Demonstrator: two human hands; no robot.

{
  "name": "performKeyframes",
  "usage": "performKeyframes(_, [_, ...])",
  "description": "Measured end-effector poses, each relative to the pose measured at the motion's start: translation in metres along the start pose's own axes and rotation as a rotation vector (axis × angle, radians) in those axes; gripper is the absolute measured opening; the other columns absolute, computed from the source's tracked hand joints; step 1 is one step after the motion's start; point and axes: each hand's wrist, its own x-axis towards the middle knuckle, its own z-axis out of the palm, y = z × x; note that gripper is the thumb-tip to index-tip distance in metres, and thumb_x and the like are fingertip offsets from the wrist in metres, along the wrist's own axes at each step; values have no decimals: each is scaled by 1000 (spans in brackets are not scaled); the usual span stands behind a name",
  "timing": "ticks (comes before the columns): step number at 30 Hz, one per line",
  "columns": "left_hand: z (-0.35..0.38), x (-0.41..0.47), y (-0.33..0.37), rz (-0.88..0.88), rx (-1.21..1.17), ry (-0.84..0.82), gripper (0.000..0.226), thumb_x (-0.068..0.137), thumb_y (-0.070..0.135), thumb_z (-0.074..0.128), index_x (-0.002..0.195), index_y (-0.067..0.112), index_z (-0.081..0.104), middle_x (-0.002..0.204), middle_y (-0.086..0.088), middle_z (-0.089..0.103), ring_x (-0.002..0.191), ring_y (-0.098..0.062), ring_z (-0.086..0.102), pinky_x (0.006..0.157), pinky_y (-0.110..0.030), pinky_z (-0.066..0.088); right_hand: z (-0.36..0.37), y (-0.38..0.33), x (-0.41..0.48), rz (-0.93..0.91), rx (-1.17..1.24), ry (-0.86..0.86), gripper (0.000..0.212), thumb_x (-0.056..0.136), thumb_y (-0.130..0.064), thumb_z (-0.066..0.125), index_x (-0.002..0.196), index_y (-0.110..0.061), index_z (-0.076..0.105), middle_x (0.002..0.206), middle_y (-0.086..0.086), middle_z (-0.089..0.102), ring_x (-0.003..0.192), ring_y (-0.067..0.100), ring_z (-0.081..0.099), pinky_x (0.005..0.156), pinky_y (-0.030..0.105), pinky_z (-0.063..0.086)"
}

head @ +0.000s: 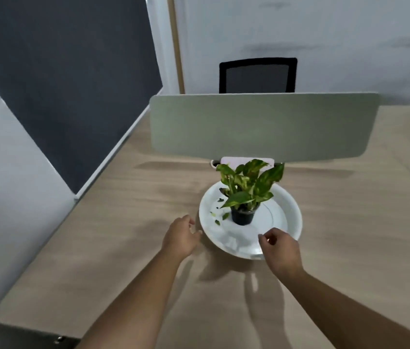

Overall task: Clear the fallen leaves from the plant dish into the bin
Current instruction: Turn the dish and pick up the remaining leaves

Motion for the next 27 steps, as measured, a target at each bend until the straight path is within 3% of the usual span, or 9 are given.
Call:
performKeyframes(2, [14,8,17,-22,-30,7,38,82,24,63,117,9,55,120,-13,57,110,-28,56,93,-35,46,-16,15,15,83,16,66,23,81,-22,64,96,-7,58,100,14,62,81,25,56,74,31,45])
performKeyframes(4, [27,19,26,-28,-28,7,47,83,24,62,126,9,49,125,-13,53,116,-29,52,96,-36,44,-25,25,27,229,84,100,50,77,-21,70,117,-5,45,121,21,48,99,37,56,88,42,47])
performKeyframes(7, [39,34,29,-46,-41,6,52,82,22,63,128,6,46,128,-16,55,117,-31,52,95,-36,45,-24,30,34,378,191,71,71,75,-15,72,131,-4,29,126,25,49,107,42,55,88,45,49])
performKeyframes(12, [48,57,32,-135,-210,21,45,84,15,60,126,6,46,126,-18,60,115,-35,56,89,-32,45,-12,35,44,438,206,91,59,80,-7,58,131,-9,27,115,25,59,85,31,52,69,35,45])
performKeyframes(15, [49,70,30,-162,-259,-35,52,82,21,61,130,15,43,128,-12,60,117,-34,56,87,-28,42,-12,34,58,421,181,127,56,81,-6,52,132,-12,29,107,19,58,87,33,54,75,41,52])
performKeyframes(18, [48,76,29,-165,-337,-144,61,59,25,64,120,20,56,120,-8,66,107,-32,62,92,-39,53,-14,30,82,408,180,166,53,82,-3,46,131,-15,34,106,18,60,95,37,59,84,46,54])
performKeyframes(21, [59,78,21,-202,-447,-190,62,43,24,61,105,19,64,104,-12,72,90,-32,68,74,-47,60,-14,28,103,419,240,162,54,82,-4,47,133,-17,36,116,19,63,92,31,58,80,35,50])
performKeyframes(24, [66,70,24,-301,-624,-178,61,46,12,61,106,22,61,96,-11,72,80,-30,69,55,-38,60,-10,26,106,416,298,130,55,83,-11,53,136,-17,35,121,16,61,103,32,59,77,29,44])
performKeyframes(27, [73,60,32,-370,-751,-190,54,57,5,63,107,25,58,104,-6,69,89,-27,69,63,-38,61,-1,24,91,425,317,119,53,81,-19,58,130,-15,39,121,17,59,99,33,57,78,34,47])
